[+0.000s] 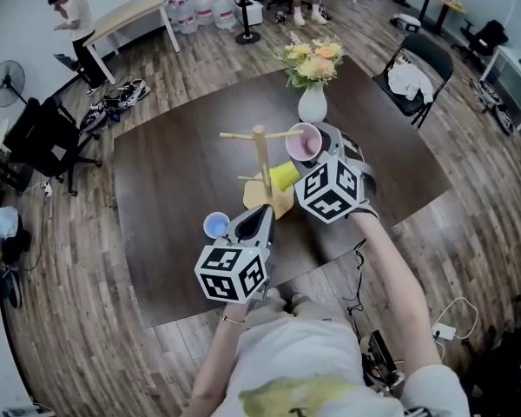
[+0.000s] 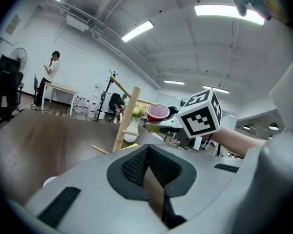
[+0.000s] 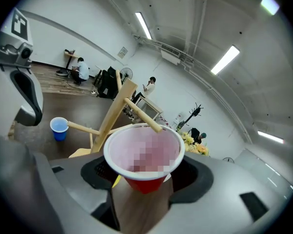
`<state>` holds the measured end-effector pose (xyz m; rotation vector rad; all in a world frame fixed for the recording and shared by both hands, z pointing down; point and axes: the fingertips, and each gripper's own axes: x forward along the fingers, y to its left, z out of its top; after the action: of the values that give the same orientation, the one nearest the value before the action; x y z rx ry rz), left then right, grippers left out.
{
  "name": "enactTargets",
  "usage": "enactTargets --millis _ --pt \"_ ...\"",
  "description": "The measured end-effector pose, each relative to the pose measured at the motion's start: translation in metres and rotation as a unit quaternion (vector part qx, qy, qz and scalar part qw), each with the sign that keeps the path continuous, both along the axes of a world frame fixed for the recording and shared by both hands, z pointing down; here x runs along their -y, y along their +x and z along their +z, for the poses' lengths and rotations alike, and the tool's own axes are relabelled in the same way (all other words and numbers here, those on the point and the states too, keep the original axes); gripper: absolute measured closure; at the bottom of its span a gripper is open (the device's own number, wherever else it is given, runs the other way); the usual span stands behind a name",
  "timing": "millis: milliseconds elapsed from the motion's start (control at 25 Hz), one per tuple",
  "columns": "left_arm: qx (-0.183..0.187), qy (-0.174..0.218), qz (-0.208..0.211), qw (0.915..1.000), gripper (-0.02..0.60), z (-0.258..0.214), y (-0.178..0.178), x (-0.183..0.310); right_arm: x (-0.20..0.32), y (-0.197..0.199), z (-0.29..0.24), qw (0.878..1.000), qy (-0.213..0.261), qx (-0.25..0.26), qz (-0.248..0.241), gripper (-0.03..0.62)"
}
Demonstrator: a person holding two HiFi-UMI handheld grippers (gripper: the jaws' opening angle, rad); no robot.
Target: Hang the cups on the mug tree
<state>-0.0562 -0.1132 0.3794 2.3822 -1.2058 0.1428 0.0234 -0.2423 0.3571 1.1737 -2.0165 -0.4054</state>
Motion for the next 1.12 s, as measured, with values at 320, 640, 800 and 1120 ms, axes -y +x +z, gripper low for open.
enactTargets --millis 320,640,800,1120 --pt "-0.005 0.001 0.012 0.9999 0.566 -0.001 -0.009 -0.001 0.001 -0.008 -0.015 0.995 0.034 -0.098 0.008 0.292" --pt "-0.009 0.0 0.03 0.9995 0.566 0.001 -0.011 -0.004 -0.001 -0.017 -0.02 0.983 0.056 -0.174 0.013 0.292" --pt "-0.011 -0.002 0.039 0.9992 0.566 0.004 -0.013 -0.006 -0.002 -0.021 -0.021 0.974 0.068 -0.215 0.014 0.292" --pt "-0.015 -0.003 0.044 0.9989 0.566 0.004 -0.022 -0.007 -0.005 -0.034 -0.021 0.962 0.081 -0.26 0.007 0.292"
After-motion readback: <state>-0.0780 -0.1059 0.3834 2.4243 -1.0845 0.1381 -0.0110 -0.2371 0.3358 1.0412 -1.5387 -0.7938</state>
